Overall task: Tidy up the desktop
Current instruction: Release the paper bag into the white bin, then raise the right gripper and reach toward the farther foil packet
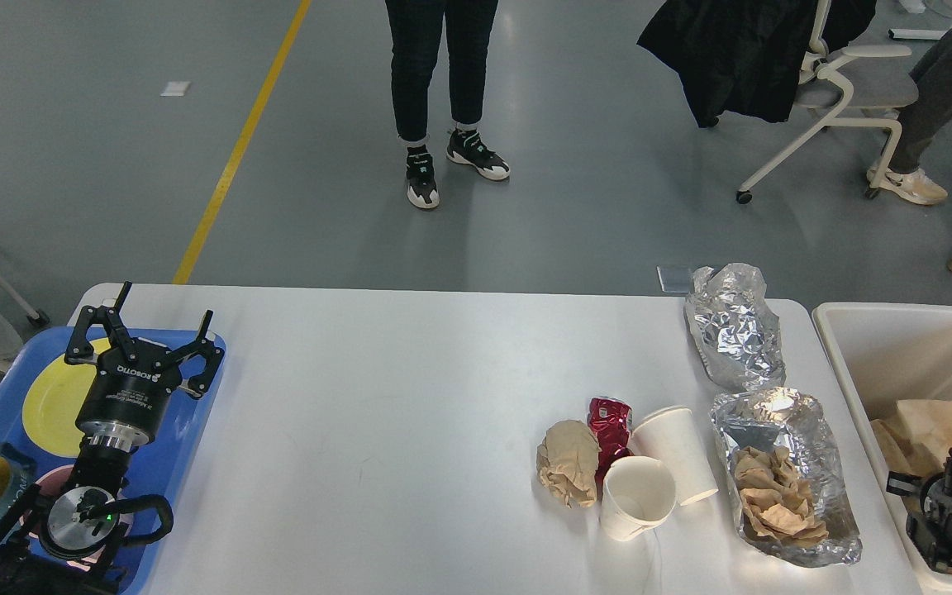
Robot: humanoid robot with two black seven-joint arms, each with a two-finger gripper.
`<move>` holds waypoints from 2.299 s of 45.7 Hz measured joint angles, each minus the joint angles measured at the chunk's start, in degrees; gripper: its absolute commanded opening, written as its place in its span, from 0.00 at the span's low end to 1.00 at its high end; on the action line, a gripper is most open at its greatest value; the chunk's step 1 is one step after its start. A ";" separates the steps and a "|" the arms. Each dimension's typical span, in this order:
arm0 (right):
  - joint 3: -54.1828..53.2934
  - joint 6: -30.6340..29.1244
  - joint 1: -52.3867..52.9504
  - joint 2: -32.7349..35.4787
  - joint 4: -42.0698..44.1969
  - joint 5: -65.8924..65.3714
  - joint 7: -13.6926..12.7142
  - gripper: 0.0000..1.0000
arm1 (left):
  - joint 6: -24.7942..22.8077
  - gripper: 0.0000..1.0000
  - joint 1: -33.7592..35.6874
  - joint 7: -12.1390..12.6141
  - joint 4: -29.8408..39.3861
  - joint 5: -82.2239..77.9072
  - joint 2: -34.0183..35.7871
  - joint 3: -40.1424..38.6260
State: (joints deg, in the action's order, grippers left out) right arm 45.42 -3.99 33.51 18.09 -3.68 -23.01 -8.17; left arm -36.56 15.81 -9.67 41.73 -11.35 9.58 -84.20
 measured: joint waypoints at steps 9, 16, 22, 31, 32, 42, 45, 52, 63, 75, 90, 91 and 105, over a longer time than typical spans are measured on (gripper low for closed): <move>-0.03 5.84 -0.43 -0.14 -0.72 0.06 -0.03 1.00 | 0.00 0.96 0.00 0.00 0.00 0.00 0.00 0.00; -0.14 6.25 -0.46 0.32 -0.88 0.08 -0.02 1.00 | 0.00 0.96 0.00 0.00 -0.04 0.00 0.00 0.00; -0.20 6.44 -0.46 0.49 -0.90 0.08 -0.02 1.00 | 0.00 0.96 0.00 0.00 -0.04 0.00 0.00 0.00; -0.33 6.42 0.06 0.65 -1.49 0.04 -0.02 1.00 | 0.00 0.96 0.00 0.00 -0.04 0.00 0.00 0.00; -0.33 6.37 0.36 0.73 -1.94 0.02 -0.02 1.00 | 0.00 0.96 0.00 0.03 -0.04 0.00 0.00 0.00; 0.94 0.48 15.27 11.50 -21.06 -0.76 -0.39 1.00 | 0.00 0.96 0.01 0.10 -0.04 0.00 0.00 0.00; 3.46 -3.63 20.87 14.59 -26.45 -1.11 -0.94 1.00 | 0.00 0.96 0.01 0.10 -0.04 0.00 0.00 0.00; 16.90 -16.77 41.18 17.53 -38.90 -1.34 -2.09 1.00 | 0.00 0.96 0.01 0.10 0.02 0.00 -0.01 0.00; 31.50 -35.16 80.13 12.79 -65.28 -0.92 -2.20 1.00 | 0.00 0.96 0.01 0.07 -0.03 0.01 -0.01 0.00; 31.74 -50.54 102.62 0.48 -77.22 1.87 -2.11 1.00 | 0.00 0.96 0.01 -0.01 -0.06 0.00 0.00 0.00; 27.69 -42.53 114.35 0.13 -92.31 7.51 -1.55 1.00 | 0.00 0.96 0.01 -0.01 -0.06 0.00 0.00 0.04; 27.64 -41.50 114.37 0.12 -92.85 7.51 -1.54 1.00 | 0.00 0.96 0.01 -0.01 -0.06 0.00 0.00 0.05; 27.55 -38.26 114.50 0.24 -93.83 7.48 -1.51 1.00 | 0.00 0.96 0.01 0.00 -0.06 0.00 0.00 0.04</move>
State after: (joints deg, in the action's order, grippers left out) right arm 72.97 -42.24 148.00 18.33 -97.51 -15.53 -9.67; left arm -36.56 15.82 -9.67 41.66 -11.35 9.58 -84.16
